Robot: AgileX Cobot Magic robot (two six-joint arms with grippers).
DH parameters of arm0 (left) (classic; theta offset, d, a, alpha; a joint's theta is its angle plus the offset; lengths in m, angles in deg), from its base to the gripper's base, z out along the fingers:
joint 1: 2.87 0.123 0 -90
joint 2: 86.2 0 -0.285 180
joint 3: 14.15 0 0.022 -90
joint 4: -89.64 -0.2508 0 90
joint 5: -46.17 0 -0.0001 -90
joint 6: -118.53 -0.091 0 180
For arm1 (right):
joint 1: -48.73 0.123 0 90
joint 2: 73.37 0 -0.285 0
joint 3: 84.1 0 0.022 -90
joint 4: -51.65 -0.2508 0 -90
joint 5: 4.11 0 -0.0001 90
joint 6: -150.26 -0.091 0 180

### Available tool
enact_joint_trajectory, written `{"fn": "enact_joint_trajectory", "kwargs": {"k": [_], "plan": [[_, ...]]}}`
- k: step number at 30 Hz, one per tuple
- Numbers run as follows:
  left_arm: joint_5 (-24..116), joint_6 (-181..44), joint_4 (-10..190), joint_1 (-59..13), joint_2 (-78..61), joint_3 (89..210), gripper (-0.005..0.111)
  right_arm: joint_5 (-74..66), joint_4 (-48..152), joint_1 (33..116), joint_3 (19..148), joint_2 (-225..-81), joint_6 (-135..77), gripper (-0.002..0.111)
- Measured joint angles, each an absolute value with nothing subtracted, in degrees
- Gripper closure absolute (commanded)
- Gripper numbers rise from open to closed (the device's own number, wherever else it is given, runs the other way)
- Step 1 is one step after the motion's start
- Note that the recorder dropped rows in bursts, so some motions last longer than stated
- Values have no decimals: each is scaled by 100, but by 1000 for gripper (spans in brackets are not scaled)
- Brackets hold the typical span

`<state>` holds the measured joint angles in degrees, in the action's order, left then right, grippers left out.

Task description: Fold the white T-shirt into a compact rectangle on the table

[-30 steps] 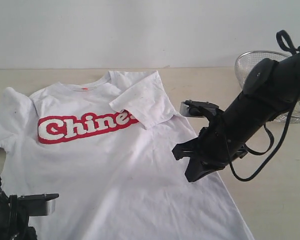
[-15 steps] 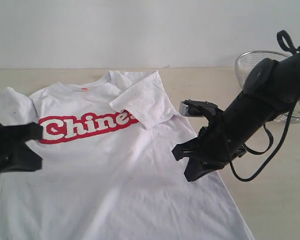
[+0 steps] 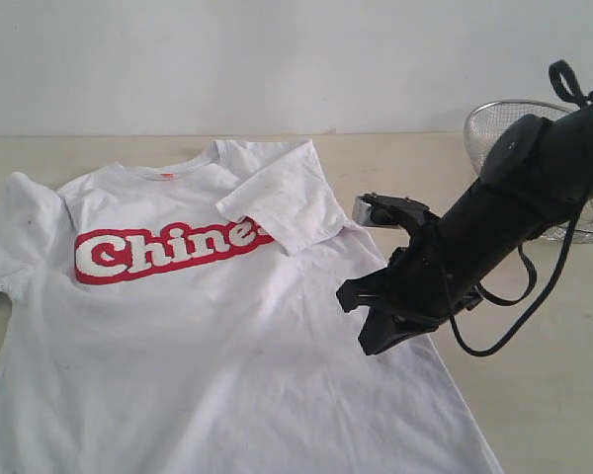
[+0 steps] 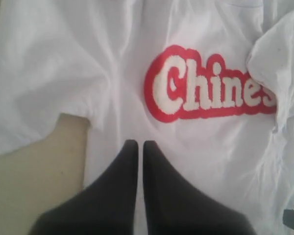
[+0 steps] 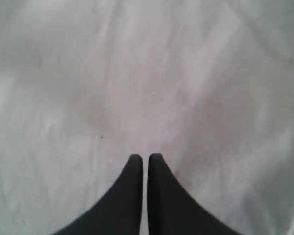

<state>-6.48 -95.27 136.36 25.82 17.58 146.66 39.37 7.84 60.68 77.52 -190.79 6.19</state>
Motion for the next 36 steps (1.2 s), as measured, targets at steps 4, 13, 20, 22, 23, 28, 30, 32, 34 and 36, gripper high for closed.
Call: {"fn": "enact_joint_trajectory", "kwargs": {"k": [4,13,20,22,23,28,30,32,34,36], "plan": [[-693,-9687,13662,2763,2476,15076,89,3937,775,6068,7752,-19079,619,109],[-507,-9753,13591,2786,3450,15494,36,3937,764,6068,7752,-19079,630,109],[269,-9753,13548,2786,3494,15553,40,3937,753,6068,7752,-19079,630,109],[579,-9753,13548,2786,3509,15574,40,3937,742,6068,7752,-19079,630,109],[644,-9753,13543,2786,3541,15586,40,3926,731,6068,7752,-19079,630,109],[624,-9801,13591,2776,3807,15794,40,3892,685,6068,7752,-19079,630,109],[621,-9910,13629,2709,3959,15877,40,3892,652,6068,7744,-19079,675,109],[644,-10019,13675,2569,4091,15922,40,3892,630,6068,7744,-19079,740,109],[750,-10085,13709,2461,4139,15954,40,3892,615,6068,7744,-19079,759,109],[799,-10123,13718,2421,4164,15985,42,3902,615,6068,7744,-19079,769,109]]}}
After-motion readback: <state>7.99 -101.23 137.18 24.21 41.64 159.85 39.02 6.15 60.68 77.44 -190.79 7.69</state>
